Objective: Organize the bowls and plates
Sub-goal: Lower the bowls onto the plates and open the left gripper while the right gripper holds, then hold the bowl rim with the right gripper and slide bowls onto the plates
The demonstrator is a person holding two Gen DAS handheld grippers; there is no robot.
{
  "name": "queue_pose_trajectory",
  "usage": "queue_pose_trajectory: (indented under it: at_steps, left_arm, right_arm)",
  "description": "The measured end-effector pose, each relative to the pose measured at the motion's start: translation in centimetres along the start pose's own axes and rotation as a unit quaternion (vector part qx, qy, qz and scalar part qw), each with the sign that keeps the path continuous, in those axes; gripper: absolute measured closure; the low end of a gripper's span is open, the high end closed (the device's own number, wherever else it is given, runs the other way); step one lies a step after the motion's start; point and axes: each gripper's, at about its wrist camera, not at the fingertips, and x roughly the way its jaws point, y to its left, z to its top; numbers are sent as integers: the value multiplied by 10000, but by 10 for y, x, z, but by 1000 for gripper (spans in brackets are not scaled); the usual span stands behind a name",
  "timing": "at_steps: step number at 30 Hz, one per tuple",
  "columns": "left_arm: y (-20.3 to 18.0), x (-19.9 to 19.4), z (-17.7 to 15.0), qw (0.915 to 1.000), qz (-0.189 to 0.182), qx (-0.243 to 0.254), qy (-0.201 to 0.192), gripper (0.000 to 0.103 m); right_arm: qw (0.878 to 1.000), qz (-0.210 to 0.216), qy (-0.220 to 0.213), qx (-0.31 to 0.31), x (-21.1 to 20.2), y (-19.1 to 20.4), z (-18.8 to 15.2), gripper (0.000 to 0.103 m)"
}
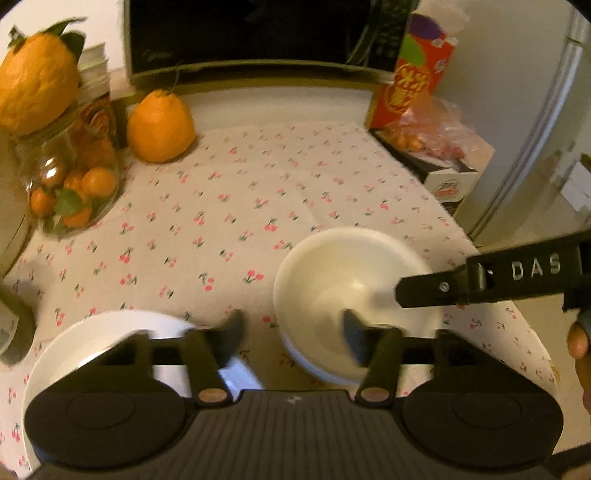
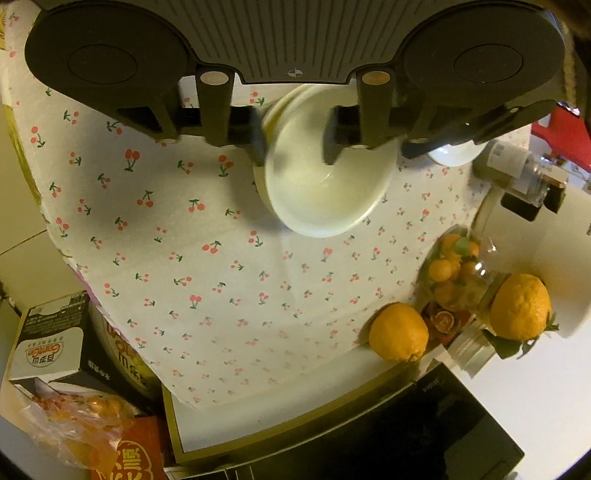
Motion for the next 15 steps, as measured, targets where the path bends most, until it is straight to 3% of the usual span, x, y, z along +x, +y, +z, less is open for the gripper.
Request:
queue_pose_trajectory:
  at_steps: [1, 2, 5, 11, 15]
  left_arm:
    - [-1, -2, -1, 9999, -50, 113, -73, 31]
    - [-3, -3, -1, 9996, -85, 224, -120, 26]
    - [-7, -6, -5, 9976, -185, 611, -258, 14]
    - [-19, -7, -15, 9878, -311, 1460, -434, 6]
    - [-21, -2, -20, 9831, -335, 1751, -424, 3]
  right_arm:
    - [10000, -36, -41, 3, -2, -1, 0, 43]
    - [9999, -62, -99, -10, -4, -1, 0, 38]
    - [9998, -58, -184, -49, -8, -5, 2, 33]
    - [9998, -88, -148, -21, -6, -13, 0, 29]
    - [9999, -108, -113, -12, -2, -16, -2, 29]
